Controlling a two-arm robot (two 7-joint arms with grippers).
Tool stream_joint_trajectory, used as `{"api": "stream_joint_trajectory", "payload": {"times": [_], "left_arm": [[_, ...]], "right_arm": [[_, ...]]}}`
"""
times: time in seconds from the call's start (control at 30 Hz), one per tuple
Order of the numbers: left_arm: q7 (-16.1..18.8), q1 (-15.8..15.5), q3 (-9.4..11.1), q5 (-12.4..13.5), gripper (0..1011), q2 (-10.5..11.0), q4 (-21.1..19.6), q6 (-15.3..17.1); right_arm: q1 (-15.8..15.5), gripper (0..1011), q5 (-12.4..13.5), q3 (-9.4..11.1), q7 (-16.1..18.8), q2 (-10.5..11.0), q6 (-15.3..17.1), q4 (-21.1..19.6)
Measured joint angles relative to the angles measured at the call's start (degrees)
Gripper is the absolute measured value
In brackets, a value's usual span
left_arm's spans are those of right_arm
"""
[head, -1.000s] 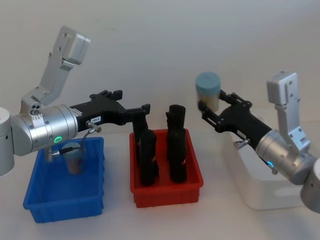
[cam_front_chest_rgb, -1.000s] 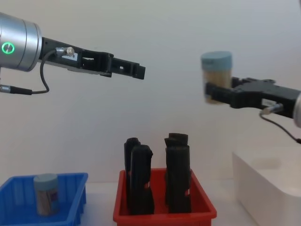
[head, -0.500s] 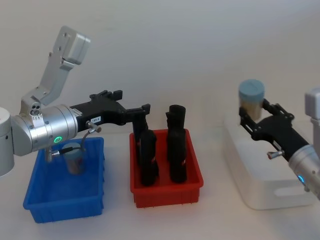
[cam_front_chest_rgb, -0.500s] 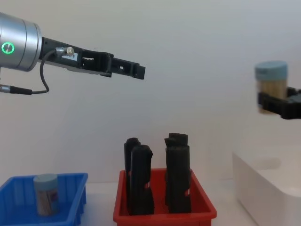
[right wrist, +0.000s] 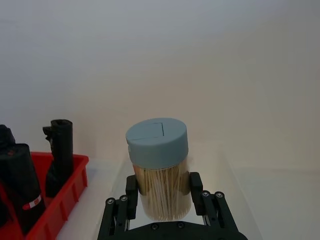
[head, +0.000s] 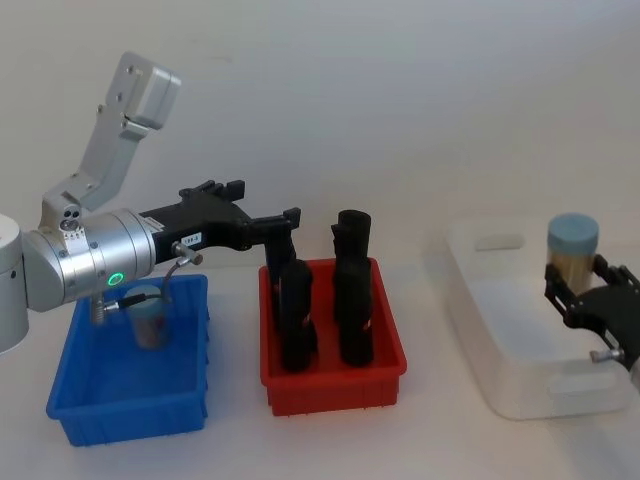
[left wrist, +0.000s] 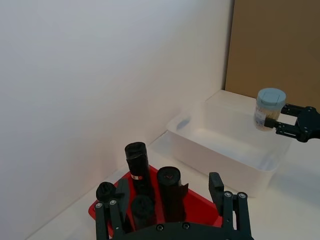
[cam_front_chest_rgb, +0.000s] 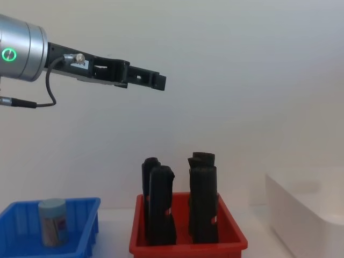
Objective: Pick the cotton swabs from the blue box and place them into the white box.
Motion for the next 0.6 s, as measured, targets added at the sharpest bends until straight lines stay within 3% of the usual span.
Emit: {"api": "stream_joint_trajectory", "payload": {"times": [0.2, 0.6], "left_arm": [[0.0, 0.0, 0.0, 0.0, 1004, 0.0, 0.0, 0.0], [0.0, 0.0, 0.0, 0.0, 1004, 0.0, 0.0, 0.0]], "right_arm": [[-1.7, 629, 1.9, 0.6, -0.6, 0.5, 0.8, 1.4], [-2.3, 628, 3.0, 0.9, 0.2, 0.6, -0.2, 3.8]]}}
